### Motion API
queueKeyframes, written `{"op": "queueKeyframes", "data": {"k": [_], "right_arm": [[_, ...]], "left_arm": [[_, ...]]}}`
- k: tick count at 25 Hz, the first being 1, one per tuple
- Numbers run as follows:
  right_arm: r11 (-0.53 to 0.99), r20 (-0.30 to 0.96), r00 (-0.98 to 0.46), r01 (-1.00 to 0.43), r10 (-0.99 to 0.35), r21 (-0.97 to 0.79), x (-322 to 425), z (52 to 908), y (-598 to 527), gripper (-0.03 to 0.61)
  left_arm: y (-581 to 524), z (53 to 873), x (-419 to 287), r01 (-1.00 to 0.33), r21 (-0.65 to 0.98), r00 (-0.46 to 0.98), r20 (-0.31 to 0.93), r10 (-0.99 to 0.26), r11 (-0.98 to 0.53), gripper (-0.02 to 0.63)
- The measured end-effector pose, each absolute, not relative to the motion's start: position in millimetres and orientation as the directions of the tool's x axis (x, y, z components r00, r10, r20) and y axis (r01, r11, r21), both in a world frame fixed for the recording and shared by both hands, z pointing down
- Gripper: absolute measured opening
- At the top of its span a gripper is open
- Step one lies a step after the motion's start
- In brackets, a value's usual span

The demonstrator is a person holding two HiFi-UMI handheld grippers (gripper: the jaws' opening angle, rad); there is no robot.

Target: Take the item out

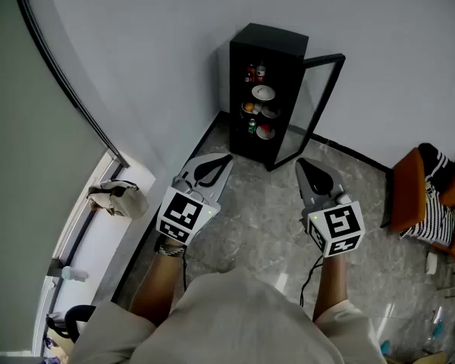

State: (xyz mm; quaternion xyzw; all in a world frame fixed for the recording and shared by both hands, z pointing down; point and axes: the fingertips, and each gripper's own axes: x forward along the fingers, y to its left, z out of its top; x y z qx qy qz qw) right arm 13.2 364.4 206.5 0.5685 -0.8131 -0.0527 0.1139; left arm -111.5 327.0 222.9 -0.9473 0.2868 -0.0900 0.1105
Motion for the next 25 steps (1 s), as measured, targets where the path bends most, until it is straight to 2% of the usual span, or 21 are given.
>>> {"op": "queueKeyframes", "data": {"k": [11,25], "right_arm": [[0.34,0.098,-0.327,-0.918,-0.94,0.204,58.8,206.3,378.4,0.008],[0.407,0.084,-0.399,-0.899,-0.913,0.159,88.1,224.6,353.4,0.008]], "left_arm": [[341.1,234.8,-69.6,-0.533,-0.236,0.816,0.11,-0.567,-0.812,0.003],[322.9,246.2,-40.4,-0.558,-0.244,0.795,0.116,-0.595,-0.793,0.003]]}}
